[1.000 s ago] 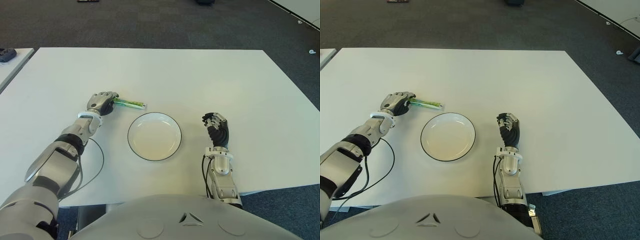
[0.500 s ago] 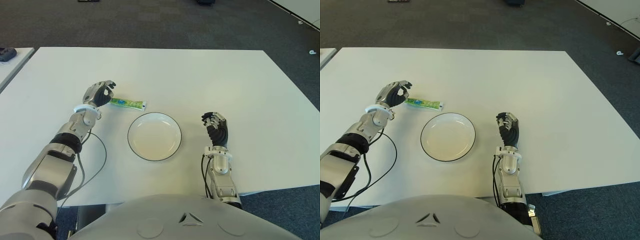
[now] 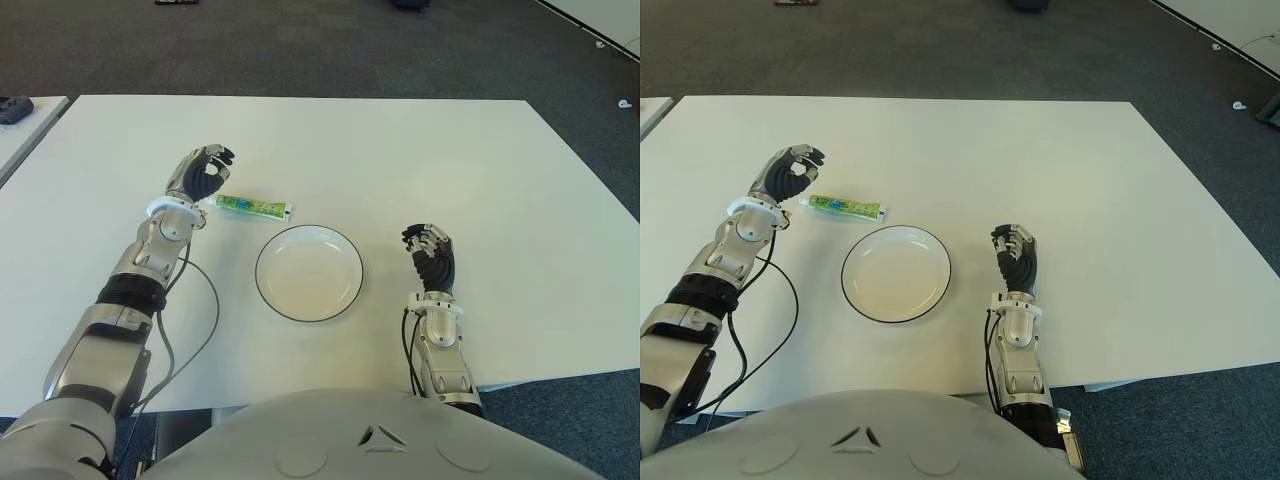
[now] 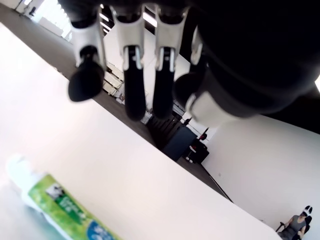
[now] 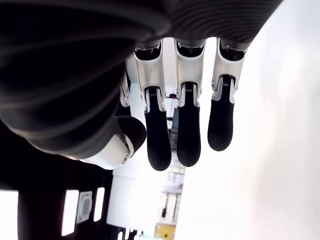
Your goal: Put the toothpaste on the table into the plate.
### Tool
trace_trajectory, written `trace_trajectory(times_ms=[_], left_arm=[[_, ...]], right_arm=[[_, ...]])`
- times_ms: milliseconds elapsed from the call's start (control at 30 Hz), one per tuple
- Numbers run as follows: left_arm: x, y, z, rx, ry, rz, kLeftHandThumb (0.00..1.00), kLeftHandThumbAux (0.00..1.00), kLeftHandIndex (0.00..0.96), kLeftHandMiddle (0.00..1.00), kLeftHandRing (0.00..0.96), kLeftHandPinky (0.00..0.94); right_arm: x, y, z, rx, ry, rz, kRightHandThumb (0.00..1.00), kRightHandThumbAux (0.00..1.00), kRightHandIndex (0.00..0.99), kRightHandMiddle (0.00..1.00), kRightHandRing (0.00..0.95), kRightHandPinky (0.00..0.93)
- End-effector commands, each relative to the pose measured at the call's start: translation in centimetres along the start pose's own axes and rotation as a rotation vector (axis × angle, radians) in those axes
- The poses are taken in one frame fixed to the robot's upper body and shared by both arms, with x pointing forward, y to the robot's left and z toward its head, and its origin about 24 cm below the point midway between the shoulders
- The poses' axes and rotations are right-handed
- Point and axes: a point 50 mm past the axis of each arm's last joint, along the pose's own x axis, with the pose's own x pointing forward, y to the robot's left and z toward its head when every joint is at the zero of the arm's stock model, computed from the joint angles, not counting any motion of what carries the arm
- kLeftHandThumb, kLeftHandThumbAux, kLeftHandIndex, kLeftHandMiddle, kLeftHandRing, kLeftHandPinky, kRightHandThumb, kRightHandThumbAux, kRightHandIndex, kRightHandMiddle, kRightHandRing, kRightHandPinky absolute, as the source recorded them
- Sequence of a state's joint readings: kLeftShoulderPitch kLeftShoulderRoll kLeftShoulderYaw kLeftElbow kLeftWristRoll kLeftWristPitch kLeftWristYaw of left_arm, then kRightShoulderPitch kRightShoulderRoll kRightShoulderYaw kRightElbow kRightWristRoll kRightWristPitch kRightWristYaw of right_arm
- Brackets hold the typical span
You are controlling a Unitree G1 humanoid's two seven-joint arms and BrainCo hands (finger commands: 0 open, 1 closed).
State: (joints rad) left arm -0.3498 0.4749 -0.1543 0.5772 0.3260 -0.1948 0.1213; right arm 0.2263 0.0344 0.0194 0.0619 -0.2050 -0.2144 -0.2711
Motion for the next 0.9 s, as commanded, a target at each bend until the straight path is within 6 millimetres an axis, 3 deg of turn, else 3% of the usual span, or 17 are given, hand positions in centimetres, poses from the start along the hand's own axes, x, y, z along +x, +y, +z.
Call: trace_trajectory(times_ms=[33, 367, 533, 667, 700, 733, 767, 867, 900], left_arm=[[-0.3, 0.0, 0.3, -0.048, 0.001, -0.007, 0.709, 0.714, 0.438, 0.796, 0.781, 0.775], [-0.5, 0.4, 1.3, -0.046, -0.042, -0.005, 0.708, 0.712, 0.440, 0.807, 0.792, 0.791], [-0.6, 0.4, 1.5, 0.110, -0.103, -0.091, 0.709, 0.708, 0.439, 0.799, 0.786, 0.773], [-0.5, 0.0, 0.7, 0.321, -0.139, -0.201, 0.710, 0.693, 0.433, 0.661, 0.621, 0.556], [-0.4, -0.1, 0.5, 0.356, -0.141, -0.218, 0.678, 0.587, 0.402, 0.564, 0.522, 0.468], [-0.4, -0.1, 0.4, 0.392, -0.147, -0.234, 0.665, 0.549, 0.391, 0.529, 0.487, 0.437], [-0.4, -0.1, 0.4, 0.416, -0.152, -0.244, 0.647, 0.485, 0.336, 0.427, 0.386, 0.351], [-0.3, -0.2, 0.2, 0.465, -0.162, -0.263, 0.624, 0.408, 0.270, 0.304, 0.265, 0.247], [-0.3, -0.3, 0.1, 0.503, -0.165, -0.278, 0.614, 0.382, 0.202, 0.237, 0.201, 0.191]], right_arm=[[0.1, 0.2, 0.0, 0.006, -0.008, 0.005, 0.704, 0.731, 0.428, 0.493, 0.466, 0.477], [0.2, 0.3, 0.0, 0.008, -0.018, 0.009, 0.704, 0.732, 0.428, 0.495, 0.469, 0.473], [0.2, 0.3, 0.0, 0.011, -0.018, 0.008, 0.704, 0.732, 0.428, 0.495, 0.467, 0.468], [0.3, 0.3, 0.0, 0.010, -0.017, 0.007, 0.704, 0.732, 0.428, 0.493, 0.464, 0.465], [0.3, 0.3, 0.0, 0.010, -0.016, 0.007, 0.704, 0.732, 0.428, 0.492, 0.463, 0.465], [0.3, 0.3, 0.0, 0.010, -0.016, 0.007, 0.704, 0.732, 0.428, 0.492, 0.462, 0.464], [0.3, 0.3, 0.0, 0.011, -0.015, 0.007, 0.704, 0.732, 0.428, 0.491, 0.462, 0.463], [0.3, 0.3, 0.0, 0.011, -0.015, 0.008, 0.704, 0.732, 0.428, 0.490, 0.461, 0.460], [0.3, 0.3, 0.0, 0.011, -0.015, 0.008, 0.705, 0.732, 0.428, 0.490, 0.460, 0.460]])
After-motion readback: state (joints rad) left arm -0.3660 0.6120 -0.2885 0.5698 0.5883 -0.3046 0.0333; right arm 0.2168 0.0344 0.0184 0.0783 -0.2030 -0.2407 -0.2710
